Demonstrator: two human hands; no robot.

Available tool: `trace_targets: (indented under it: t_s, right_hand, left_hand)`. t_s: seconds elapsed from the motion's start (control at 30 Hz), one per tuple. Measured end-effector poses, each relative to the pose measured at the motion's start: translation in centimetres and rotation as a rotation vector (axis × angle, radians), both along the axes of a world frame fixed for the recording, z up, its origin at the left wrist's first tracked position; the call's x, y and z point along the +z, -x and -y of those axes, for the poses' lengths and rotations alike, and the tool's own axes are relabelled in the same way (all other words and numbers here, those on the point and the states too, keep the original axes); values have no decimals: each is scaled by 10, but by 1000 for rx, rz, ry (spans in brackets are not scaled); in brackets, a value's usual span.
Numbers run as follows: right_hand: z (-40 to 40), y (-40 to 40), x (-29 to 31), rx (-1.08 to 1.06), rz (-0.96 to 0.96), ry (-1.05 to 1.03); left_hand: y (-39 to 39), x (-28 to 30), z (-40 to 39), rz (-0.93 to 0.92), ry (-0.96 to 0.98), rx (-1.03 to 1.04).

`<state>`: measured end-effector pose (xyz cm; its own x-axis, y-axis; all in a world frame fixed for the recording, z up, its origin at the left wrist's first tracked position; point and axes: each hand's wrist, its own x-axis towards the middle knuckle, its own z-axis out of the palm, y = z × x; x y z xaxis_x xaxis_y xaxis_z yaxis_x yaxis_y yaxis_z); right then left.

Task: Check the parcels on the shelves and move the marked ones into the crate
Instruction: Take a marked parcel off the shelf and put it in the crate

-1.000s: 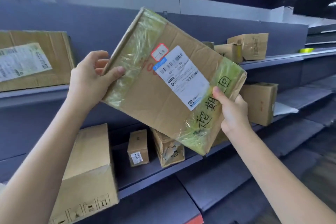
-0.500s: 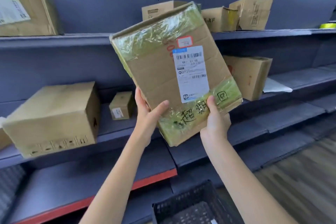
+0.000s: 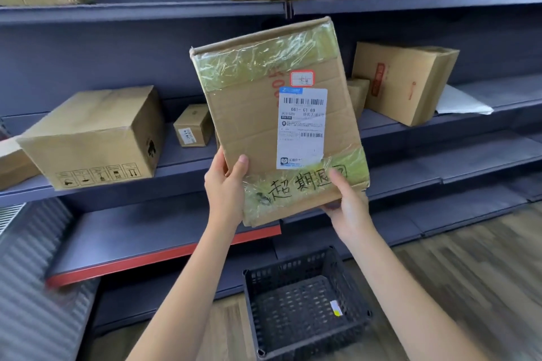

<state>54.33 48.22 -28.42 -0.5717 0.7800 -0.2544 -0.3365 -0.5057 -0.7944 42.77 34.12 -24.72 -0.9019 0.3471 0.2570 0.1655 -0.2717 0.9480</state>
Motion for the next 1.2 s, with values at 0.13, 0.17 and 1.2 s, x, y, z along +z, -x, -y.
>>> trace_targets:
  t_s: [0.13,0.17,1.2]
  right_hand:
    - [-45,-4,-22,51,237,-256]
    - [-53,0,-25,115,312,-344]
    - [-139,58,-297,705,792,-319]
  left_hand:
    - [22,-32,-3,93,93,-25]
    - [28,-43,-4,118,113,-26]
    - [16,-341,-73,490,872,68]
